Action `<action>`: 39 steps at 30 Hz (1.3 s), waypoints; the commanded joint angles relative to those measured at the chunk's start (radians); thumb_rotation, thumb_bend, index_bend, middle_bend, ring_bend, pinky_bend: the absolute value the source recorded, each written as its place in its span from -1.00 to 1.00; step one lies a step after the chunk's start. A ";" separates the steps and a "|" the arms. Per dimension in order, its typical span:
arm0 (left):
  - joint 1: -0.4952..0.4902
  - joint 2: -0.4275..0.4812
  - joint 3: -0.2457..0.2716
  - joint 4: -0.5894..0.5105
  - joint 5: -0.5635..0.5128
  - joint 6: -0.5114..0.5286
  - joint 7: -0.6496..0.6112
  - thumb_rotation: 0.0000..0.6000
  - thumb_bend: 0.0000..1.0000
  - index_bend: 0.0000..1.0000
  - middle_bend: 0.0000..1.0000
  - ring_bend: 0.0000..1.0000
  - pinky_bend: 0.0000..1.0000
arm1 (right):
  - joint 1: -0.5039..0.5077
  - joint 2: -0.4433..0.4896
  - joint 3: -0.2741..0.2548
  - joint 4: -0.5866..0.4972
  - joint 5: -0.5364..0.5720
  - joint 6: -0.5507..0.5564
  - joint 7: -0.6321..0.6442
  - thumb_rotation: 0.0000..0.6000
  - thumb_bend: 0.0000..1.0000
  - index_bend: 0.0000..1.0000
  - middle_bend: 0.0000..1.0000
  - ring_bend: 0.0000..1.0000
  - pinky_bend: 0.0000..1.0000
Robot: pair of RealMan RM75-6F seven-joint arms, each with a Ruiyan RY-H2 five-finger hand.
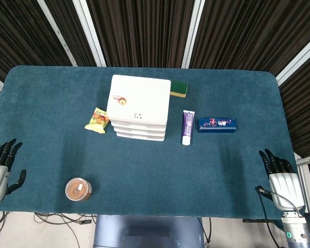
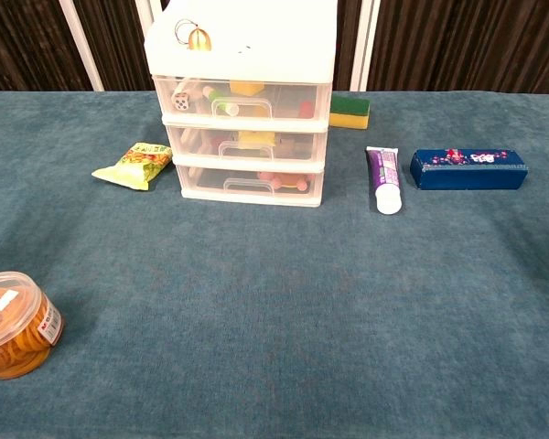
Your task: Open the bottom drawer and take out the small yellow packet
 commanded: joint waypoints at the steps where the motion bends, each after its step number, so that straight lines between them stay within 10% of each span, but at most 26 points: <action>1: 0.002 0.001 0.000 -0.001 0.001 0.005 0.000 1.00 -0.12 -0.92 -0.96 -1.00 -1.00 | 0.000 0.002 -0.002 0.000 -0.003 0.001 0.005 1.00 -0.78 -0.91 -0.80 -0.58 -0.55; 31: 0.013 -0.003 0.009 -0.004 0.022 0.024 0.009 1.00 -0.12 -0.92 -0.96 -1.00 -1.00 | 0.013 0.050 -0.016 -0.013 0.002 -0.054 0.222 1.00 -0.77 -0.91 -0.73 -0.48 -0.52; 39: 0.014 -0.003 0.007 -0.007 0.020 0.024 0.005 1.00 -0.12 -0.92 -0.96 -1.00 -1.00 | 0.048 0.051 -0.050 -0.019 -0.052 -0.111 0.628 1.00 -0.70 -0.91 -0.36 -0.13 0.25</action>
